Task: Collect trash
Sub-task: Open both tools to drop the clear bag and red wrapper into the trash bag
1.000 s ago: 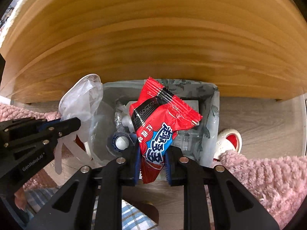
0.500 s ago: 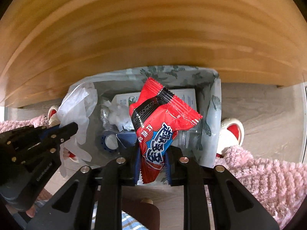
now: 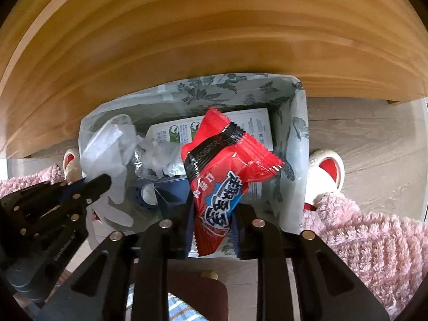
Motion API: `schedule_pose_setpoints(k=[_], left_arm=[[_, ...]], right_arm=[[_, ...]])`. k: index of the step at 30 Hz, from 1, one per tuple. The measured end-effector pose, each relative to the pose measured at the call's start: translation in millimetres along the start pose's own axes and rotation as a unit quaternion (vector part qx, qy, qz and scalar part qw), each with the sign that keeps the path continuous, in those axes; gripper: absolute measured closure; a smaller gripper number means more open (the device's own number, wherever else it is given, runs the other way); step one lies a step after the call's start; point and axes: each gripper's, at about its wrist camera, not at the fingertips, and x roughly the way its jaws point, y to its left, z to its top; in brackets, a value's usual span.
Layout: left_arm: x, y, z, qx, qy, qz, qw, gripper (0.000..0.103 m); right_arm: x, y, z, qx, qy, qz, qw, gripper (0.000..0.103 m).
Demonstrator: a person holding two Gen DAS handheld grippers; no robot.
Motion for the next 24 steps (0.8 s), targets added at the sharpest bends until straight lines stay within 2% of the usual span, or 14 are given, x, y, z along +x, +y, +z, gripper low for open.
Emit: schedule_pose_setpoints(k=[1,3,4,6,9,13,17,19,24], left_arm=[[-2,1,0,-0.004,-0.003,-0.003,1.0,0.096],[-4,7,0,-0.016,-0.003,-0.005,0.9999,0.086],[-5,8,0,-0.021,-0.003,-0.003,0.9998,0.07],[-7,13,-1,-0.032,-0.006,0.003,0.9995,0.053],[-10,19,0,-0.051,-0.011,0.004,0.9986,0.041],[-12,27,-2,-0.079,-0.004,-0.009,0.9968,0.022],[-14,32,-3,-0.095,-0.008,-0.002,0.9954,0.018],[-17,31,-4,-0.087,-0.016,0.004,0.9961,0.009],[-23,25,-3,-0.069,-0.031,0.014,0.997,0.008]], right_arm=[[0,-1,0,0.003,0.001,0.001,1.0,0.07],[0,-3,0,0.009,0.002,0.002,1.0,0.063],[-2,-3,0,0.012,0.0,0.005,1.0,0.056],[-3,-7,-1,0.02,-0.001,0.013,1.0,0.048],[-6,-14,-1,0.03,-0.007,0.013,0.999,0.045],[-12,-19,-3,0.036,-0.023,0.01,0.999,0.035],[-16,-19,-5,0.035,-0.027,0.014,0.999,0.028],[-18,-19,-5,0.035,-0.033,0.012,0.999,0.027],[-23,-17,-6,0.029,-0.044,0.005,0.999,0.016]])
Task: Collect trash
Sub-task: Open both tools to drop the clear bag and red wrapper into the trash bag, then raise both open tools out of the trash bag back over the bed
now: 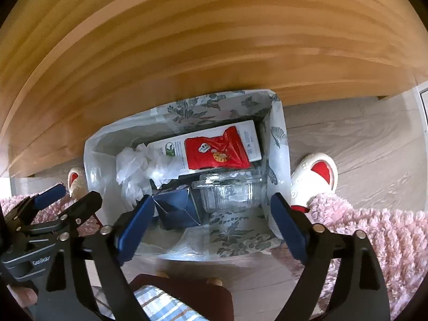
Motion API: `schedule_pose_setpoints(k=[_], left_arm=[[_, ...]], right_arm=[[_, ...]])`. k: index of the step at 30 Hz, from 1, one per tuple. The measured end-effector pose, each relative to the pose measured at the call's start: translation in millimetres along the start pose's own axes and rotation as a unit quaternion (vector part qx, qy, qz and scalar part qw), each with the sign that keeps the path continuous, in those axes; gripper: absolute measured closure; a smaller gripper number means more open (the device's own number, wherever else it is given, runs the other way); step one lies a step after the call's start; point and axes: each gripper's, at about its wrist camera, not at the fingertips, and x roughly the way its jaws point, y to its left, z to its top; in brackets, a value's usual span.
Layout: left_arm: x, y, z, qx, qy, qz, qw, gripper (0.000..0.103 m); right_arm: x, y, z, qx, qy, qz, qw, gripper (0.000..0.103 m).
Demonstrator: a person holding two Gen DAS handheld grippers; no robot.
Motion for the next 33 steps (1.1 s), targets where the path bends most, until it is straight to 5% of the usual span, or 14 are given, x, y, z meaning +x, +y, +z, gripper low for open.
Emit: schedule_pose_setpoints(k=[24,33], left_arm=[[-33,2,-1,0.01,-0.062,0.025,0.9977,0.008],[-58,8,-5,0.008,-0.1,0.014,0.9949,0.008]], right_arm=[[-22,-4,1,0.001,-0.041,0.013,0.999,0.011],[-47,-6,-5,-0.002,-0.088,0.021,0.996,0.011]])
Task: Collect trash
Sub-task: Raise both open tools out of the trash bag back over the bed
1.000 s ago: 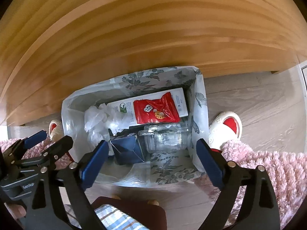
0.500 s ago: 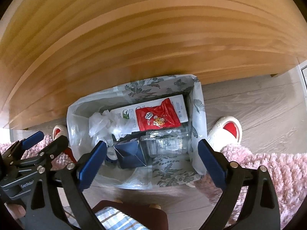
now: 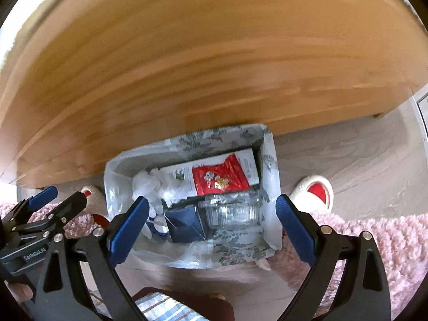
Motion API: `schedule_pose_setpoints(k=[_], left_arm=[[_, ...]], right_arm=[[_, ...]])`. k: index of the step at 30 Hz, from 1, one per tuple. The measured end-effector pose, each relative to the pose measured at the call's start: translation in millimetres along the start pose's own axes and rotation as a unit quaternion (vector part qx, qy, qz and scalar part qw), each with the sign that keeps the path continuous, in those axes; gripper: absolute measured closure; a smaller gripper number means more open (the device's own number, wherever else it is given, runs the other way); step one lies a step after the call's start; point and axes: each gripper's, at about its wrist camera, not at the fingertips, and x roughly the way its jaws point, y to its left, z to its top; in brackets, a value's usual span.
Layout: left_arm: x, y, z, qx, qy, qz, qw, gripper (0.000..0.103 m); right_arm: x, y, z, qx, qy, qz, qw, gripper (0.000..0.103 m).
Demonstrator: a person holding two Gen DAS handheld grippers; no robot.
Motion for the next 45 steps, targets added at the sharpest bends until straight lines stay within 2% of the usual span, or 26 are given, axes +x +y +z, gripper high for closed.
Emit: schedule_pose_setpoints(k=[4,9,12,20,34,41,45], left_arm=[[-14,4,1,0.002,-0.022,-0.01,0.9997,0.008],[-44,-2,4,0.025,-0.081,-0.01,0.9964,0.008],[-69,-5,6,0.036,-0.132,-0.004,0.9905,0.008],[-122,-5,14,0.056,-0.216,-0.019,0.9747,0.008],[-182,5,49,0.053,-0.306,-0.028,0.9502,0.008],[-200,6,76,0.053,-0.347,-0.023,0.9362,0.008],[-207,6,93,0.052,-0.368,-0.033,0.9278,0.008]], right_arm=[[-21,4,0,-0.014,-0.046,0.004,0.999,0.011],[-53,6,1,-0.032,-0.116,0.016,0.993,0.011],[-77,7,2,-0.044,-0.165,0.021,0.985,0.011],[-128,2,9,-0.06,-0.267,0.016,0.962,0.011],[-186,-5,47,-0.064,-0.382,-0.003,0.922,0.008],[-195,3,73,-0.069,-0.418,-0.01,0.906,0.008],[-197,7,89,-0.072,-0.43,-0.017,0.9,0.008]])
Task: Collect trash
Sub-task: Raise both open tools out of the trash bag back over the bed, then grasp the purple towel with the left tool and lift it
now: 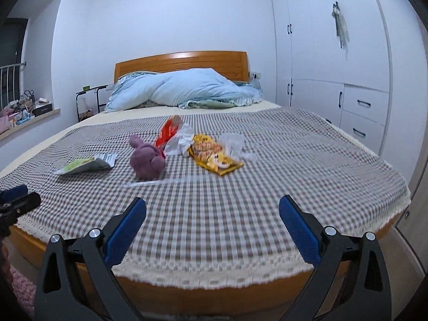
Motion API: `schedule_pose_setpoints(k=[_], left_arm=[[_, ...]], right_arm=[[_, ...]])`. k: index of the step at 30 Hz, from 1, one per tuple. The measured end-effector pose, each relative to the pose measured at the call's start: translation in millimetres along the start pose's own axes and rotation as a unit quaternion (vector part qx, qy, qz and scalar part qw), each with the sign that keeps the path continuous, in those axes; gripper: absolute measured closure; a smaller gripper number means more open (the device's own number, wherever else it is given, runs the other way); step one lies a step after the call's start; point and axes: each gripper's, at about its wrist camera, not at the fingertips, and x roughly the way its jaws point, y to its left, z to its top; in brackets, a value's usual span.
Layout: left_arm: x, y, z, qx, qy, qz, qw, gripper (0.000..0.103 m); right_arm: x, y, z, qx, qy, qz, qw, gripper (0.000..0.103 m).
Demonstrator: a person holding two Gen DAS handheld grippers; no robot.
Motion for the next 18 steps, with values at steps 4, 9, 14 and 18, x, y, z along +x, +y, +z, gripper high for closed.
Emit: schedule_pose_setpoints(k=[4,9,14,18], left_arm=[[8,0,12,-0.003,-0.018,-0.004,0.9998,0.008],[23,-3,28,0.009,-0.026,-0.009,0.9996,0.008],[39,-3,44,0.011,-0.039,0.009,0.9992,0.008],[55,-1,55,0.004,-0.039,0.012,0.9992,0.008]], right_arm=[[9,3,13,-0.01,-0.017,-0.004,1.0,0.008],[23,7,30,-0.022,-0.033,-0.006,0.999,0.008],[40,12,46,-0.032,-0.046,-0.007,0.998,0.008],[55,16,53,-0.037,-0.05,-0.009,0.998,0.008]])
